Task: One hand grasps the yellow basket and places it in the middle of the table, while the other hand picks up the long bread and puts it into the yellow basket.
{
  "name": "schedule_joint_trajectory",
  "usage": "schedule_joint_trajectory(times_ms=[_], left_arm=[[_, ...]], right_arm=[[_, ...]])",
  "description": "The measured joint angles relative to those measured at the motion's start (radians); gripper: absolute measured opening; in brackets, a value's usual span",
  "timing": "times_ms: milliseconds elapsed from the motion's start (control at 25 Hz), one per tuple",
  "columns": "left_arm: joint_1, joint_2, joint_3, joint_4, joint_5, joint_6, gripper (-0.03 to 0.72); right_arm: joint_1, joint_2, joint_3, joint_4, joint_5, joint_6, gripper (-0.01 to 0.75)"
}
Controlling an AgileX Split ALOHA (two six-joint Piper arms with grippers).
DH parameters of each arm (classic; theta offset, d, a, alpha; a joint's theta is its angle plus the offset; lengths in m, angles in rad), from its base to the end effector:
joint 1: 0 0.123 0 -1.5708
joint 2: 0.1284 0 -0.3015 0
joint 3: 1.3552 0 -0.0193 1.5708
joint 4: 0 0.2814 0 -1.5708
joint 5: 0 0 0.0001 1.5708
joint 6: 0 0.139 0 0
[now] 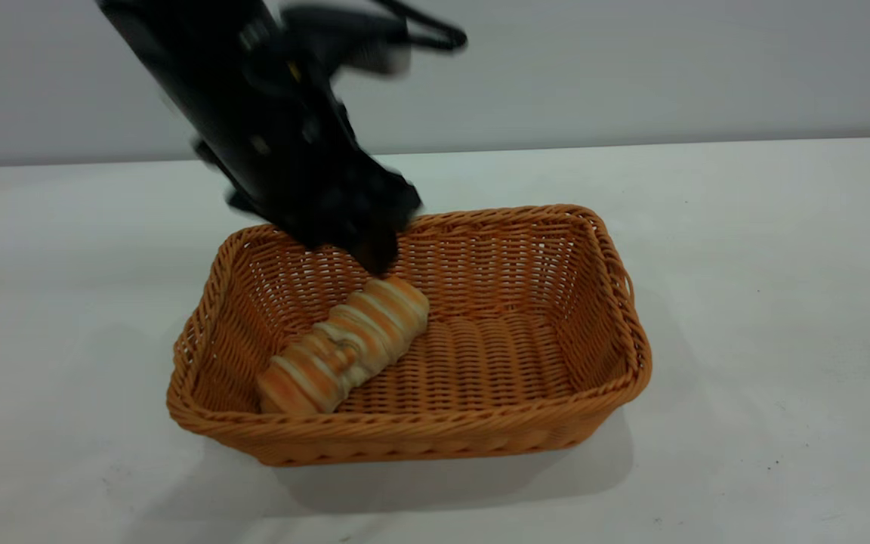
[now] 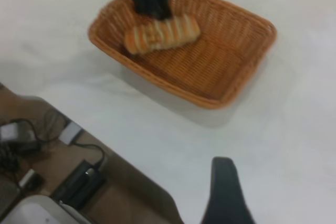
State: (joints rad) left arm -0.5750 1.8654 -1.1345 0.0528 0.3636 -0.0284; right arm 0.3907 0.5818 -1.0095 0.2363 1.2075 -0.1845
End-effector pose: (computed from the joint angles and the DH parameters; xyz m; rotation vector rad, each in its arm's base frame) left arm 0.3662 -0.2342 0.1270 0.7531 2.4762 -0.1817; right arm 0.0919 0.0708 0.3893 -0.6642 2.1661 0.4042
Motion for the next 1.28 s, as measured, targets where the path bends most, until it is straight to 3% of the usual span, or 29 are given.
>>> schedule_joint_trajectory(times_ms=[200,560,920,1280], left_arm=[[0.006,-0.22,0.0,0.104,0.148,-0.03,0.574],[0.023,-0.655,0.064,0.119,0.339,-0.071,0.515],[0.023,-1.01,0.269,0.119,0.481,-0.078,0.513],[0.023,-1.308,0.513,0.118,0.537,-0.122,0.513]], right_arm=[[0.0,-0.041,0.03,-0.034,0.023,0.012,0.515],[0.0,-0.198,0.259,-0.063,0.006,0.017,0.515],[0.0,-0.387,0.44,-0.202,-0.062,0.128,0.514],[0.0,-0.473,0.526,-0.25,-0.088,0.185,0.514]])
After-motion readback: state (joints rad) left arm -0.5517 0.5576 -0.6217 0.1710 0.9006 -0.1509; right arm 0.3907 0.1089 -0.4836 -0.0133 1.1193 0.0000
